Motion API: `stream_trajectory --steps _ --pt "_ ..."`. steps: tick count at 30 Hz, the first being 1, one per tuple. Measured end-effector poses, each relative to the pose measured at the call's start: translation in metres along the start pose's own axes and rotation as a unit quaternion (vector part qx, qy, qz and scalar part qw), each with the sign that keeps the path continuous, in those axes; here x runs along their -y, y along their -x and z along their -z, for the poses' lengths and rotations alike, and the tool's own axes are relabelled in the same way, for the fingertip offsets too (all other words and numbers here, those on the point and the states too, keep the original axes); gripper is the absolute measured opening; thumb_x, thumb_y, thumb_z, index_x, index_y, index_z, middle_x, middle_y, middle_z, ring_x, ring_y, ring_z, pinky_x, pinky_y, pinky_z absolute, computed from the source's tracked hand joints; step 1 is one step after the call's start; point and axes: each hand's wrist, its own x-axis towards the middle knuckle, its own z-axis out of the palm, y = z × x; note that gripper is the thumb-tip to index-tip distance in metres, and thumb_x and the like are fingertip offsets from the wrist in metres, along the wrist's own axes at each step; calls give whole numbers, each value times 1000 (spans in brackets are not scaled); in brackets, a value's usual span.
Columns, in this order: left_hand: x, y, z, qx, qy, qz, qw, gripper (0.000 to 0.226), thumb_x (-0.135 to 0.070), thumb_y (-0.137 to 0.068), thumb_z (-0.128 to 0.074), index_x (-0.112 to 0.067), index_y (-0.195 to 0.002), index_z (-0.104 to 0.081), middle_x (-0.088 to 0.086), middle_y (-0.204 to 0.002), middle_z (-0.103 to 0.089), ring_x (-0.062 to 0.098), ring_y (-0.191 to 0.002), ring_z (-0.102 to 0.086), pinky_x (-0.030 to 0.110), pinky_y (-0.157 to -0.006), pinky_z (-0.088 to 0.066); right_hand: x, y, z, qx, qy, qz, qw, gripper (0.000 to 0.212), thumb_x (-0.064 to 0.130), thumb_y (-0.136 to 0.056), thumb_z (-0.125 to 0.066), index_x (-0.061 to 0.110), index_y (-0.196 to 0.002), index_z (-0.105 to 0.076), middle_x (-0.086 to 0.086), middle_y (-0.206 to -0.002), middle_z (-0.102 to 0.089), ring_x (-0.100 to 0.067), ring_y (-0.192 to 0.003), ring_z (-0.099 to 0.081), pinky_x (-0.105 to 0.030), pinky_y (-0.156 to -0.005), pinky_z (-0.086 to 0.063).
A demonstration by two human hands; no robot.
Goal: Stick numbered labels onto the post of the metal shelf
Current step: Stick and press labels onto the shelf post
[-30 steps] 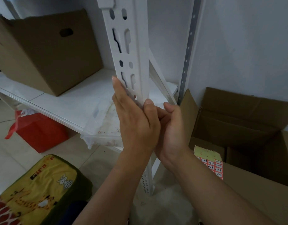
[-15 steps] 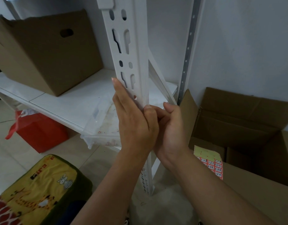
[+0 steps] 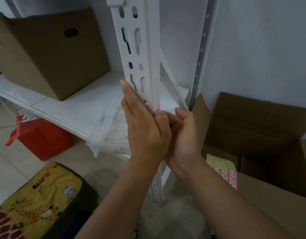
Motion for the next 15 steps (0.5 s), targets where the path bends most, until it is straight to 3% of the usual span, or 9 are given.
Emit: stream_trajectory --steps 6,11,15 --pt "2 4 3 8 9 -22 1000 72 10 -86 -50 19 -144 -8 -2 -131 -14 -38 -114 -3 -9 -92 -15 -3 -4 2 -9 5 9 1000 64 44 -88 -38 -8 -116 -62 -32 -121 -59 -43 -119 -54 -54 -108 -37" --pt "0 3 1 7 20 -8 1000 73 9 -85 -48 15 -145 -7 -8 -128 -15 -38 -112 -8 -9 -91 -19 -2 -2 1 0 1 10 1000 60 40 -93 -35 -9 -116 -61 -32 -120 -60 -41 -118 -56 -51 -108 -38" --pt "0 0 1 7 8 -9 1000 74 3 -85 -46 14 -146 -5 -3 -129 -17 -35 -111 -13 -8 -89 -22 -2 -1 0 0 -3 8 1000 60 40 -91 -37 -9 -114 -62 -31 -119 -61 -41 -118 -56 -51 -108 -39"
